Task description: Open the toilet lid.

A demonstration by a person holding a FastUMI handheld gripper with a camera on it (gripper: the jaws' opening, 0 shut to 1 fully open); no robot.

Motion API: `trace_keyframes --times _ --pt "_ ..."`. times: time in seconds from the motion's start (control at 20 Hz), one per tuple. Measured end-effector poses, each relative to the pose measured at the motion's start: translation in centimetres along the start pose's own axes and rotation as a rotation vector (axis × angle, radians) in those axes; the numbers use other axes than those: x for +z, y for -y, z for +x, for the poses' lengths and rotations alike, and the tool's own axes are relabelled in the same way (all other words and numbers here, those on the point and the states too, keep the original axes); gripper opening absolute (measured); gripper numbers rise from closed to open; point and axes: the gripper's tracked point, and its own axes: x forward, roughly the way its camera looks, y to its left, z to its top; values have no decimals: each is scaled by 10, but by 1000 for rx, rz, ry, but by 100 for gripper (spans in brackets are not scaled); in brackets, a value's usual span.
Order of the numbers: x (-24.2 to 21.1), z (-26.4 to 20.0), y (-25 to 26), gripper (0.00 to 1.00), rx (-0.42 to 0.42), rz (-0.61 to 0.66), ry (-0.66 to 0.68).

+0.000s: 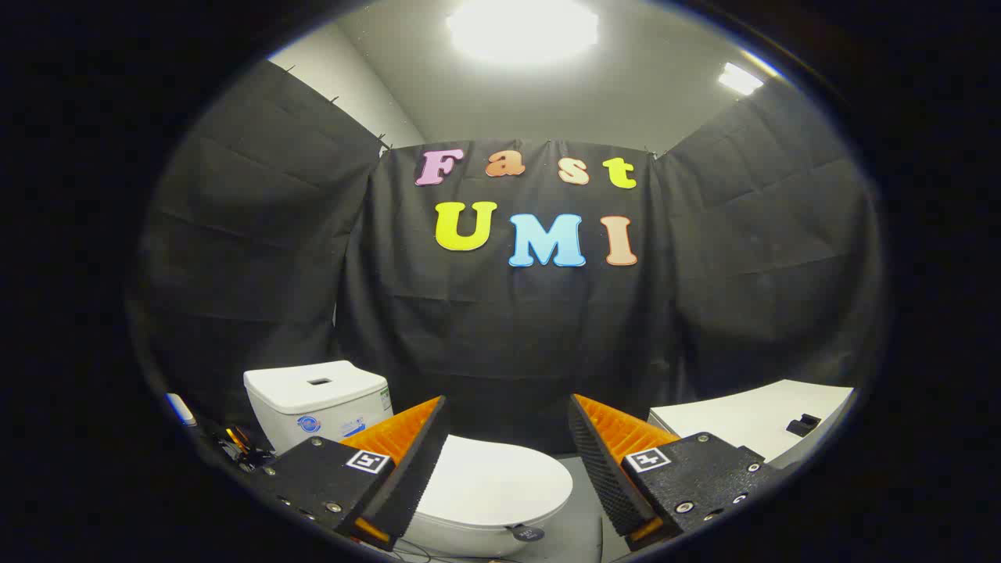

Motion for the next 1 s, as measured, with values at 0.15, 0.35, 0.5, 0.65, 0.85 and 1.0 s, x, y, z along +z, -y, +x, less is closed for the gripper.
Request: trace_keyframes --times 0.15,0.35,0.5,0.65,0.85,1.0 --pt "0 -1 1 93 -1 0 3" --pt "0 0 1 93 -1 0 3" --pt "1 -1 1 93 -3 -1 3" --pt "0 0 0 93 1 -2 4" --pt "-2 0 -2 93 9 6 0" --pt "-4 0 -1 93 8 22 -9"
